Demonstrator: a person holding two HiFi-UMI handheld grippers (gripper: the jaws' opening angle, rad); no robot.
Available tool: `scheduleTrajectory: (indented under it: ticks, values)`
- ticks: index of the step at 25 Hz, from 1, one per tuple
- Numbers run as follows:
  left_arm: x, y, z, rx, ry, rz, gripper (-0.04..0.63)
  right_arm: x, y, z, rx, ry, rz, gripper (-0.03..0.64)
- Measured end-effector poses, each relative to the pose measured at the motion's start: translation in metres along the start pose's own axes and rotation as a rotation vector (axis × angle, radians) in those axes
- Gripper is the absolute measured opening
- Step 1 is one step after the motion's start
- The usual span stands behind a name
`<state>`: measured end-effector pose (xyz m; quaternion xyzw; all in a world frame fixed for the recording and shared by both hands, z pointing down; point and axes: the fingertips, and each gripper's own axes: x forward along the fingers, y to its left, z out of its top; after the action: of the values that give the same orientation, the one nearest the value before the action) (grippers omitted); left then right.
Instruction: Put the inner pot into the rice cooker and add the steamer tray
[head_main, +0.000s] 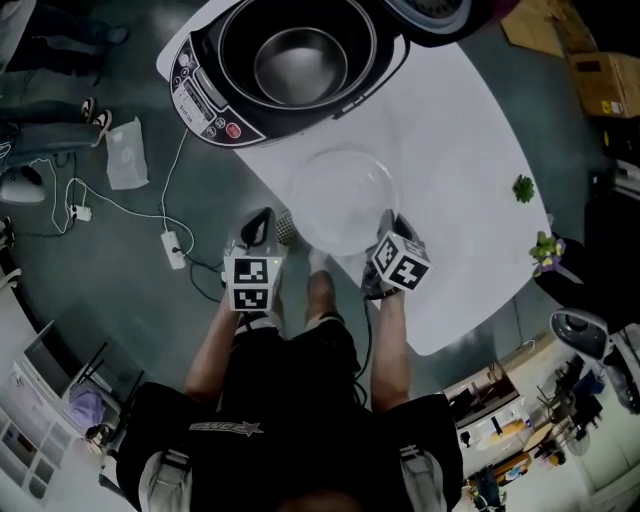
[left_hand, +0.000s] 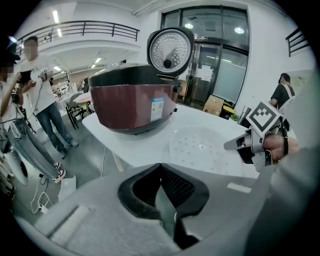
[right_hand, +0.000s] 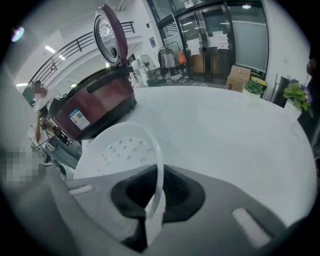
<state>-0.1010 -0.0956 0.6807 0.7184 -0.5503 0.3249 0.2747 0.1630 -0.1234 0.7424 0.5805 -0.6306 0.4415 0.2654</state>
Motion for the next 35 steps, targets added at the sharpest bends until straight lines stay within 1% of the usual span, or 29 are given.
scheduleTrajectory:
  ticks: [4, 11, 15, 21, 30, 35]
  values:
    - [-0.01, 0.002, 0.012, -0.001, -0.037, 0.012, 0.011, -0.012, 0.008, 0.012, 0.013, -0.037, 0.039, 0.021]
    - [-0.039, 0.002, 0.046, -0.003, -0.129, 0.053, 0.011, -0.06, 0.021, 0.055, -0.048, -0.134, 0.067, 0.021]
    - [-0.061, 0.0, 0.072, 0.003, -0.197, 0.074, 0.011, -0.086, 0.026, 0.077, -0.072, -0.188, 0.087, 0.021]
    - [-0.091, 0.003, 0.116, 0.007, -0.306, 0.115, 0.011, -0.125, 0.037, 0.121, -0.095, -0.298, 0.124, 0.021]
    - [-0.131, 0.015, 0.154, 0.017, -0.423, 0.189, 0.011, -0.165, 0.063, 0.175, -0.128, -0.43, 0.184, 0.021]
    - [-0.144, 0.031, 0.17, 0.023, -0.464, 0.216, 0.011, -0.174, 0.085, 0.193, -0.148, -0.468, 0.207, 0.021]
